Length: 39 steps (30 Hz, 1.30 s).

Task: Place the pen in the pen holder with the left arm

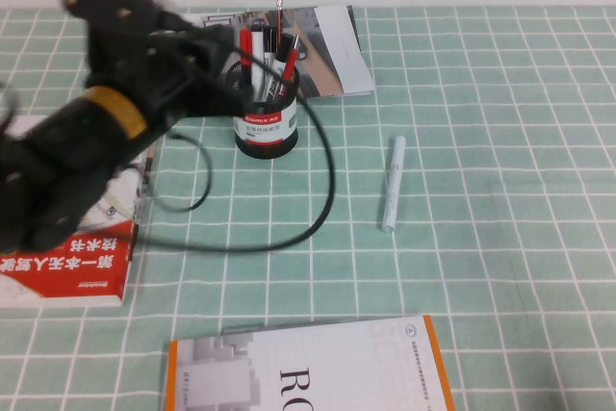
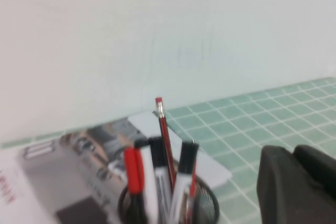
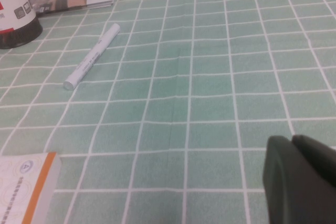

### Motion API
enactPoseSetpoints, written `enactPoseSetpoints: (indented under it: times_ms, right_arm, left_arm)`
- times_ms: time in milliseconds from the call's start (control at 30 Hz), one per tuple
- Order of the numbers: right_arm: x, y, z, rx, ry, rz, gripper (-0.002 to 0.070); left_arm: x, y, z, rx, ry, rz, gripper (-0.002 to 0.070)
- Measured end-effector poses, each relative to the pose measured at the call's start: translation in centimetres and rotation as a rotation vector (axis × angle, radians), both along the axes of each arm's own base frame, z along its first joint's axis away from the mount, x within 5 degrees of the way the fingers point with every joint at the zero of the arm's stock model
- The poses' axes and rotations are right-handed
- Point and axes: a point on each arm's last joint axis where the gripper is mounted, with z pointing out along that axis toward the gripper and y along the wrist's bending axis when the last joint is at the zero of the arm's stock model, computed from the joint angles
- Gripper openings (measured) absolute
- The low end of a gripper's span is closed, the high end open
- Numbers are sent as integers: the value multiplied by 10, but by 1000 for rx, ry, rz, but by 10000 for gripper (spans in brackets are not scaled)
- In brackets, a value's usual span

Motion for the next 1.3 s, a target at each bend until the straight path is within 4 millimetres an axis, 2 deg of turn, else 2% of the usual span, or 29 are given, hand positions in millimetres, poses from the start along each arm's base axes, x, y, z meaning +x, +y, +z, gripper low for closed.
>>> enactPoseSetpoints:
  times_ms: [167, 333, 500, 667, 833, 1033, 1300]
  right_arm:
    - [0, 0, 0, 0, 0, 0, -20]
    - [0, 0, 0, 0, 0, 0, -20]
    - [0, 0, 0, 0, 0, 0, -20]
    - [0, 0, 0, 0, 0, 0, -20]
    - [0, 0, 0, 0, 0, 0, -20]
    - [0, 0, 0, 0, 0, 0, -20]
    - [0, 0, 0, 0, 0, 0, -20]
  left_arm:
    - [-47, 25, 18, 24, 34, 35, 0]
    - [-88, 46, 14, 21, 71, 57, 0]
    - [-120, 61, -2, -66, 142, 72, -1]
    - [-132, 67, -28, -42, 227, 85, -1]
    - [-135, 70, -39, 0, 302, 113, -1]
    - [-145, 75, -28, 4, 233, 103, -2]
    - [-179, 98, -9, 87, 66, 144, -3]
